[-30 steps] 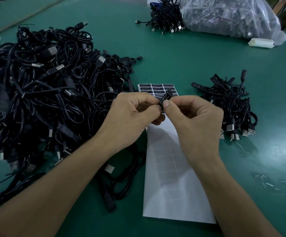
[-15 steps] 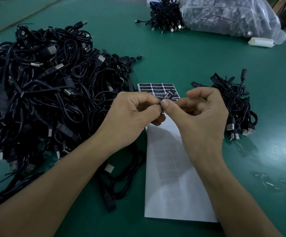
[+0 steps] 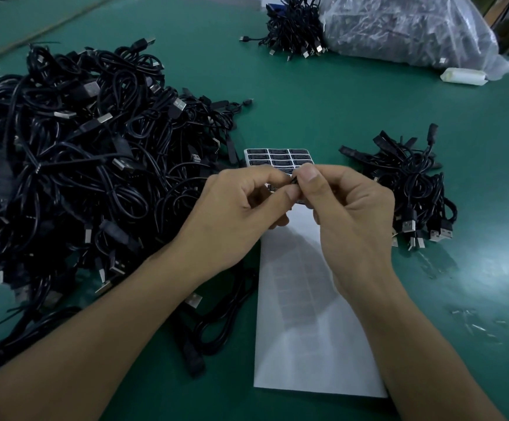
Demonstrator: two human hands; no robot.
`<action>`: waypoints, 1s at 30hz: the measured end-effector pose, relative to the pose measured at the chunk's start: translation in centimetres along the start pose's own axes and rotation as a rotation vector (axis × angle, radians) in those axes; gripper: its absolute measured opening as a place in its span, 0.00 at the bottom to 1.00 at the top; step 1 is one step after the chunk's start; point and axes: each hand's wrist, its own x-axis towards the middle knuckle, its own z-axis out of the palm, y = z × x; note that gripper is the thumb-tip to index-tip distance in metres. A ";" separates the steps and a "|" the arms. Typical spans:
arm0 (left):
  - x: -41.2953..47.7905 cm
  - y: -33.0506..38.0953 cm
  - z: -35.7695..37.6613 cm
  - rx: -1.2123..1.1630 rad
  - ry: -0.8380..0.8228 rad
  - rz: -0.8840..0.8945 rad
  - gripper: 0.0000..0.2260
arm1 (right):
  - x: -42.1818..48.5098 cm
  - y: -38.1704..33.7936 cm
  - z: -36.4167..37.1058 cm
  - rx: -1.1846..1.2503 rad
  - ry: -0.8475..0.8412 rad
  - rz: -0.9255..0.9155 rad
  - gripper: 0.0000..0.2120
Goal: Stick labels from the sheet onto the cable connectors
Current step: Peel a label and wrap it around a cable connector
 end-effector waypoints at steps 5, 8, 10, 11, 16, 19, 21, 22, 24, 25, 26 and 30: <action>0.2 -0.1 -0.3 0.166 0.057 0.087 0.06 | -0.2 -0.1 -0.1 -0.085 -0.020 -0.029 0.09; 0.4 0.2 -0.6 0.128 0.174 0.144 0.04 | -0.5 -0.1 0.2 -0.116 -0.109 0.025 0.17; 0.4 0.4 -0.8 0.052 0.256 0.143 0.05 | -0.7 -0.1 0.4 -0.329 -0.225 -0.022 0.20; 0.4 0.6 -0.9 0.019 0.286 0.151 0.06 | -0.8 -0.1 0.5 -0.445 -0.288 -0.056 0.20; 0.5 1.8 -1.0 -0.119 0.347 0.236 0.09 | -1.3 0.8 1.0 -0.593 -0.412 -0.067 0.19; 0.6 2.1 -1.2 -0.207 0.355 0.259 0.10 | -1.4 0.9 1.4 -0.595 -0.418 -0.095 0.16; 0.7 2.2 -1.3 -0.271 0.351 0.233 0.10 | -1.4 0.8 1.8 -0.627 -0.426 -0.083 0.18; 0.7 2.2 -1.4 -0.293 0.343 0.218 0.10 | -1.4 0.7 2.0 -0.644 -0.419 -0.075 0.19; 0.7 2.4 -1.3 -0.334 0.318 0.197 0.09 | -1.5 0.4 2.4 -0.620 -0.362 -0.051 0.21; 0.7 2.5 -1.3 -0.356 0.302 0.187 0.09 | -1.5 0.3 2.5 -0.577 -0.323 -0.039 0.22; 0.6 2.5 -1.2 -0.375 0.285 0.177 0.09 | -1.5 0.3 2.5 -0.540 -0.291 -0.033 0.22; 0.6 2.5 -1.3 -0.436 0.235 0.131 0.10 | -1.3 0.4 2.4 -0.576 -0.291 -0.086 0.15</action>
